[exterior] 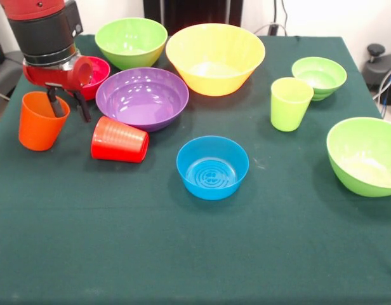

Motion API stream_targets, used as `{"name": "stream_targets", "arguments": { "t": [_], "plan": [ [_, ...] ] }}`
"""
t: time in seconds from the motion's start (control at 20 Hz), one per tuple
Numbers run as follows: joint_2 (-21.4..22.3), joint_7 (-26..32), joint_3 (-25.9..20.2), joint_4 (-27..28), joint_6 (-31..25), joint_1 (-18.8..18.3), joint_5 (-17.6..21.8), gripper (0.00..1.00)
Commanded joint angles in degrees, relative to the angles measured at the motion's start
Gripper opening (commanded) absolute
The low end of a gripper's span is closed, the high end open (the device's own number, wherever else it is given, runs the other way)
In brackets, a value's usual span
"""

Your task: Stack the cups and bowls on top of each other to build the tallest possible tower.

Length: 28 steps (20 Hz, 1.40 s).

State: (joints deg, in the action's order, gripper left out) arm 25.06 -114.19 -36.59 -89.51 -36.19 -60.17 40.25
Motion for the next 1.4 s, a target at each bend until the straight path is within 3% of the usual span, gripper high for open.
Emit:
{"name": "stream_targets", "arguments": {
  "t": [0.05,1.15,1.4],
  "plan": [
    [-2.4,17.8,-1.4,4.7,-1.4,0.6,5.1,1.00],
    [-4.4,22.4,-1.9,7.1,-2.4,-0.4,5.5,1.00],
    [-4.4,23.3,-2.8,6.2,0.3,-1.2,6.2,1.00]
  ]
}}
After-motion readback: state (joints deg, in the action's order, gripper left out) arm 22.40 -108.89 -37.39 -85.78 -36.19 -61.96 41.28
